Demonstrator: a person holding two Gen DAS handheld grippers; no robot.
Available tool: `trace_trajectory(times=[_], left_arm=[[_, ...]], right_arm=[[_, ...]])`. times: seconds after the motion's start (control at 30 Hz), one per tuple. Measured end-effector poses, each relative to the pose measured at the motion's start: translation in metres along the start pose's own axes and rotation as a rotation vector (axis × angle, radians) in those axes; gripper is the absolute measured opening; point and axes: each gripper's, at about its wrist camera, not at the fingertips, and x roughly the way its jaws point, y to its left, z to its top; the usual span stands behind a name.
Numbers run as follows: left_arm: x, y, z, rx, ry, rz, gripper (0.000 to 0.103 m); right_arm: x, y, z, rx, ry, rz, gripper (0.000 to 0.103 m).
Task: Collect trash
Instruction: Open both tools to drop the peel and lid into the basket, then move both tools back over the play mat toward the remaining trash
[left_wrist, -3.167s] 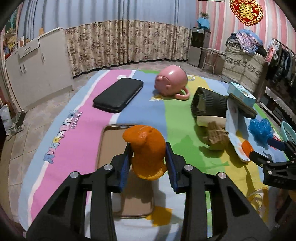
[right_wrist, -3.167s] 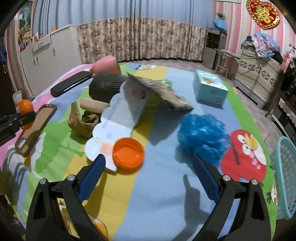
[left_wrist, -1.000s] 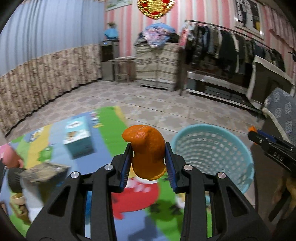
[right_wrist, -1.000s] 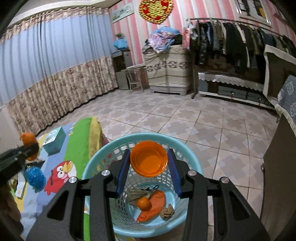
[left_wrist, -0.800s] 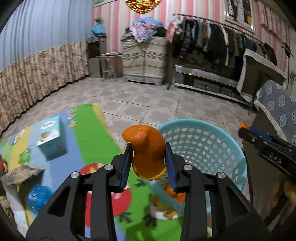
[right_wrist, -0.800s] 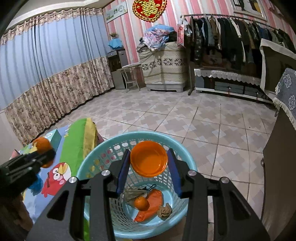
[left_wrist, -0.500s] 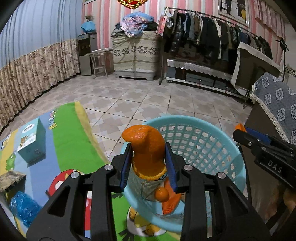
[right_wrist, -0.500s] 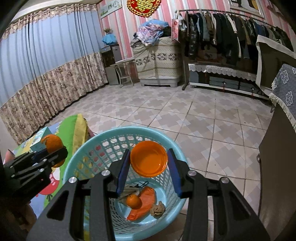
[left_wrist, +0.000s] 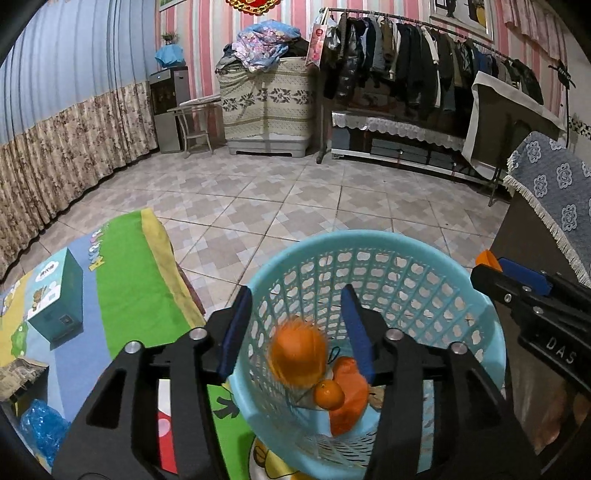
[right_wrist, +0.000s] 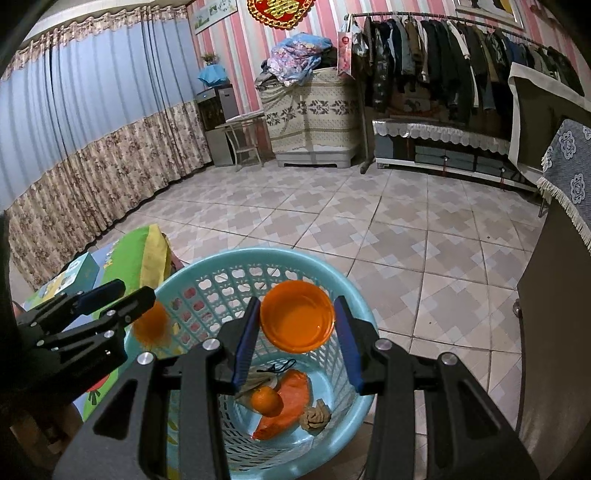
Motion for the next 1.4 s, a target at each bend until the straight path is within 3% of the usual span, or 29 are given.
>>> trace_trajectory(times=[0.27, 0.67, 0.73, 0.9, 1.13, 1.4], left_arm=[[-0.012, 0.013, 0.002, -0.022, -0.037, 0.062, 0.078], [-0.034, 0.047, -0.005, -0.082, -0.057, 0.142, 0.091], [-0.038, 0.053, -0.007, -0.094, -0.062, 0.152, 0.091], [-0.049, 0.067, -0.014, -0.125, -0.069, 0.175, 0.092], [-0.066, 0.081, -0.022, -0.132, -0.079, 0.212, 0.093], [-0.096, 0.105, -0.038, -0.16, -0.092, 0.265, 0.095]], right_arm=[[0.008, 0.002, -0.005, -0.018, 0.016, -0.003, 0.041], [0.027, 0.025, -0.007, -0.051, 0.024, 0.019, 0.042], [0.028, 0.026, -0.008, -0.055, 0.016, 0.006, 0.067], [0.025, 0.027, -0.008, -0.043, 0.01, -0.003, 0.082], [0.013, 0.036, -0.005, -0.058, -0.013, -0.017, 0.09], [0.004, 0.062, -0.009, -0.118, -0.012, -0.002, 0.09]])
